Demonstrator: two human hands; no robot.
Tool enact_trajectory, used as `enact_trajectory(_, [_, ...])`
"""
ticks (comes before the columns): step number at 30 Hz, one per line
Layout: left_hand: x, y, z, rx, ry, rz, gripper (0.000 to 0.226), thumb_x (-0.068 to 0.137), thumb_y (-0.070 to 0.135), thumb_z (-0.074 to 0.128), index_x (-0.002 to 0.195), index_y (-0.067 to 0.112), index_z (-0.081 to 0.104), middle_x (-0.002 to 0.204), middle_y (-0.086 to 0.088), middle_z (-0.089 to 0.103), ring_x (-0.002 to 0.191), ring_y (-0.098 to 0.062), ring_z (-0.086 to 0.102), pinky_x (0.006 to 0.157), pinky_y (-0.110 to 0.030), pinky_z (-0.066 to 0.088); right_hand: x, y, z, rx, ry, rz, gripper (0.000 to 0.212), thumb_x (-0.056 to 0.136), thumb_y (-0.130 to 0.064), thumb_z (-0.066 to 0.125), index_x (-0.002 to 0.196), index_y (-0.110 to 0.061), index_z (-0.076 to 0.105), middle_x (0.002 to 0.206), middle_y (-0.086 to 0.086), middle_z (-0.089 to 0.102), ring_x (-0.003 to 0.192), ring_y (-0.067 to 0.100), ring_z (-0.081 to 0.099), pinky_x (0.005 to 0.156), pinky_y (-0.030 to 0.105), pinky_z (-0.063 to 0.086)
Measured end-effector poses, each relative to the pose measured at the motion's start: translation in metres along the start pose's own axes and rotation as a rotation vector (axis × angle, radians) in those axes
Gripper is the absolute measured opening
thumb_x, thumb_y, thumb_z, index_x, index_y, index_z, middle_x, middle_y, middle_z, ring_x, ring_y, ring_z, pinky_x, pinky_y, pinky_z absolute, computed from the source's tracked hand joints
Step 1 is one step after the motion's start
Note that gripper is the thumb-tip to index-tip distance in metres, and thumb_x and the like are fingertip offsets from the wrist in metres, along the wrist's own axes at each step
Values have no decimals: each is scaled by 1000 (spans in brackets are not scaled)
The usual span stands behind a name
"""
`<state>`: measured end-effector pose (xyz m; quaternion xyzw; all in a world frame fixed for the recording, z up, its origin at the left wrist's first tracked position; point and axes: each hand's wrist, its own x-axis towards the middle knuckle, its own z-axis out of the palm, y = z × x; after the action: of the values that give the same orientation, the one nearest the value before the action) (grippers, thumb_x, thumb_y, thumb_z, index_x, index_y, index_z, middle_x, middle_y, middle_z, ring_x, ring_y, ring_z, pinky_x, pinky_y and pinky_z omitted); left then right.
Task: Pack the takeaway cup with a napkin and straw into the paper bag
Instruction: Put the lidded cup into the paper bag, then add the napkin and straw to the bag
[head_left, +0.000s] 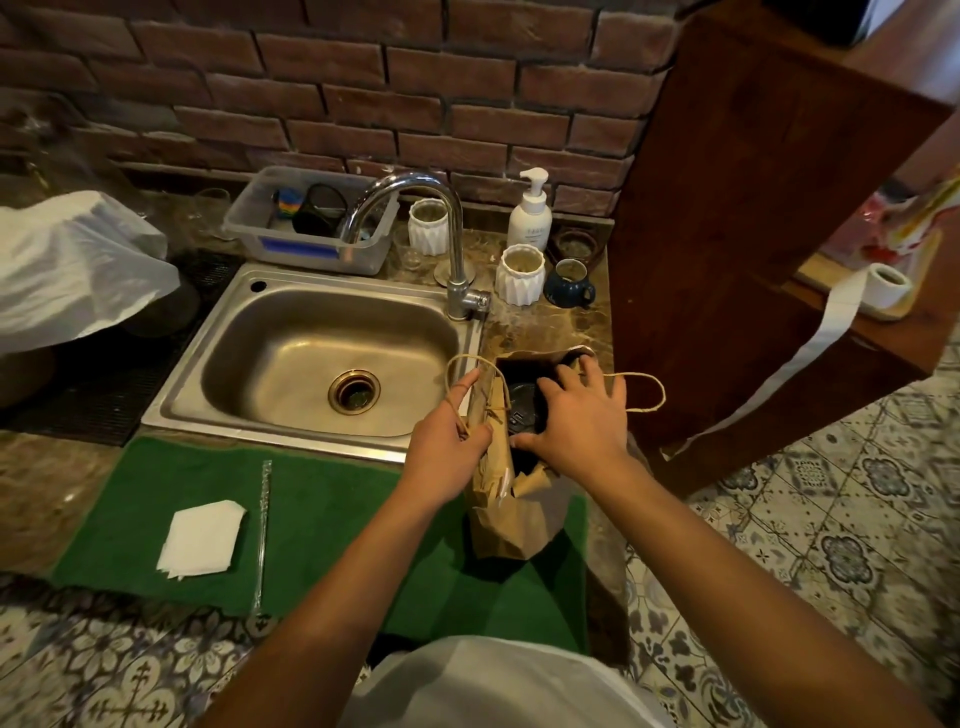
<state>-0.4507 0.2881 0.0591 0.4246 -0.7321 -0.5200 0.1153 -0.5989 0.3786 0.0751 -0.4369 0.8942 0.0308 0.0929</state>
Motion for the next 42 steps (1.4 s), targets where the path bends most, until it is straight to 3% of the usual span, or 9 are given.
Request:
enact_trajectory(4, [-2, -5, -4, -39, 14, -13, 71, 94, 20, 66, 152, 47, 34, 84, 1, 75, 77, -21, 73, 74, -40, 60, -8, 2, 1, 40, 45, -33, 96, 71, -85, 62, 148, -29, 48, 161, 0, 40, 158, 32, 14, 121, 62, 21])
enact_trajectory(7, [-3, -6, -4, -61, 20, -8, 69, 94, 19, 66, 152, 42, 36, 70, 5, 66, 64, -17, 65, 60, -31, 48, -17, 5, -3, 118, 96, -78, 84, 75, -80, 64, 145, -37, 51, 163, -3, 39, 158, 32, 12, 122, 62, 19])
enact_trajectory(13, [-3, -10, -5, -146, 43, -5, 66, 94, 17, 67, 149, 39, 39, 72, -5, 60, 66, -17, 60, 62, -34, 50, -45, 7, -16, 386, 198, -149, 54, 86, -55, 72, 136, -40, 62, 162, -6, 43, 159, 27, 14, 124, 59, 18])
enact_trajectory(17, [-1, -11, -8, -191, 33, -28, 68, 94, 20, 69, 152, 35, 37, 83, -13, 66, 76, -20, 65, 80, -48, 58, -63, 11, -24, 530, 269, -119, 46, 90, -48, 71, 134, -35, 65, 157, -5, 48, 157, 24, 21, 124, 54, 25])
enact_trajectory(20, [-3, -10, -7, -204, 35, -16, 70, 93, 23, 70, 153, 30, 36, 79, 1, 63, 77, -14, 66, 86, -44, 57, -72, 13, -28, 642, 323, -113, 40, 91, -42, 72, 129, -29, 69, 150, -5, 55, 152, 20, 30, 121, 48, 30])
enact_trajectory(27, [-33, -12, -13, -284, 53, 13, 75, 91, 29, 74, 154, 33, 34, 128, 2, 60, 107, -12, 66, 95, -42, 59, -82, 1, -26, 818, 320, -249, 40, 91, -38, 75, 129, -25, 69, 146, -8, 55, 140, 9, 42, 111, 16, 27])
enact_trajectory(30, [-54, -20, -28, -322, 104, 49, 69, 94, 28, 70, 154, 32, 36, 134, 4, 60, 103, -1, 65, 94, -29, 55, -87, -16, -32, 917, 401, -327, 43, 91, -35, 75, 129, -18, 68, 145, -2, 57, 138, 14, 49, 113, 25, 38])
enact_trajectory(34, [-80, -51, -60, -339, 204, 8, 58, 97, 30, 67, 149, 38, 42, 130, 11, 63, 112, -7, 64, 95, -31, 54, -98, -50, -42, 997, 497, -412, 41, 90, -30, 75, 127, -14, 68, 141, 1, 59, 134, 16, 54, 108, 42, 49])
enact_trajectory(42, [-106, -149, -148, -303, 428, -160, 55, 98, 20, 65, 148, 31, 45, 92, -13, 75, 94, -9, 73, 96, -29, 48, -91, -154, -4, 939, 249, -484, 40, 92, -35, 73, 128, -20, 67, 139, -5, 57, 124, 8, 57, 101, 32, 53])
